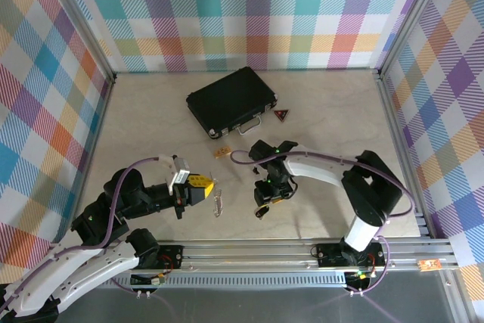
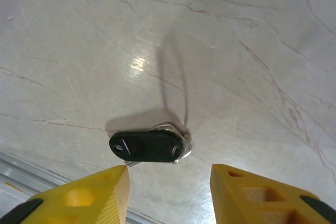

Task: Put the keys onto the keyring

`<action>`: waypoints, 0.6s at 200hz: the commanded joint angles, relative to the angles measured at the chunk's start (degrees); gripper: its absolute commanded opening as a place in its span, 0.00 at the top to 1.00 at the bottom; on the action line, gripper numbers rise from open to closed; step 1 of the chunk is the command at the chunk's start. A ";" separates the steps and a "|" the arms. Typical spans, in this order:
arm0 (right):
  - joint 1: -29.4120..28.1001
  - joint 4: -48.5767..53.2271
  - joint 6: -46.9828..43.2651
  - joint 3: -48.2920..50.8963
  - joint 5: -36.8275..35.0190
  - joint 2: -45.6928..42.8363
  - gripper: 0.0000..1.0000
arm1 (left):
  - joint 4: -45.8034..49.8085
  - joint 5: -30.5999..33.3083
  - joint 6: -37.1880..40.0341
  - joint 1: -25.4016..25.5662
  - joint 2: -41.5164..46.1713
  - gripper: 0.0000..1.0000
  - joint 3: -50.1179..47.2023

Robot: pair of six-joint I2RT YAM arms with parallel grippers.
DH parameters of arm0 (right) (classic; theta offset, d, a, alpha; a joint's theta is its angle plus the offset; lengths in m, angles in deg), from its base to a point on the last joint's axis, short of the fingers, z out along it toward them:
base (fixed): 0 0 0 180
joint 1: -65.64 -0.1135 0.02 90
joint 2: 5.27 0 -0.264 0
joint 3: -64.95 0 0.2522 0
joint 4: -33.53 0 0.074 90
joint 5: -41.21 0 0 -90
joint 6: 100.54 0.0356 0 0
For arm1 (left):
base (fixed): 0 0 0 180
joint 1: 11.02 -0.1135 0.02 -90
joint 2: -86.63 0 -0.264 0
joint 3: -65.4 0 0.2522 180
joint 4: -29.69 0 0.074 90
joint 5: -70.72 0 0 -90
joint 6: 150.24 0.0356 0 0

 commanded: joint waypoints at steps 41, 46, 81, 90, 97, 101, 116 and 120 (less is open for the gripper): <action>-1.91 -6.78 13.74 5.99 -1.23 -6.63 0.59 | -2.69 -1.39 -0.59 -0.39 -0.35 1.00 0.58; -2.07 -7.02 14.09 6.17 -1.40 -6.54 0.60 | -2.79 -1.48 -0.57 -0.36 -0.35 1.00 0.59; -2.62 -8.90 15.72 6.83 -2.52 -5.16 0.66 | -2.89 -1.57 -0.76 -0.40 -0.42 1.00 0.59; -2.85 -8.54 15.72 6.51 -3.17 -4.63 0.67 | -2.97 -1.57 -0.76 -0.32 -0.37 1.00 0.49; -3.03 -7.98 15.72 6.18 -3.89 -4.24 0.69 | -3.06 -1.66 -0.76 -0.37 -0.35 1.00 0.53; -3.06 -7.77 15.67 6.01 -4.26 -4.04 0.69 | -3.13 -1.66 -0.77 -0.36 -0.30 1.00 0.54; -3.25 -7.56 15.55 5.56 -4.92 -3.39 0.71 | -3.49 -1.65 -0.92 -0.32 -0.26 1.00 0.43; -3.25 -7.65 15.54 5.47 -4.97 -3.23 0.72 | -3.52 -1.66 -0.92 -0.37 -0.28 1.00 0.44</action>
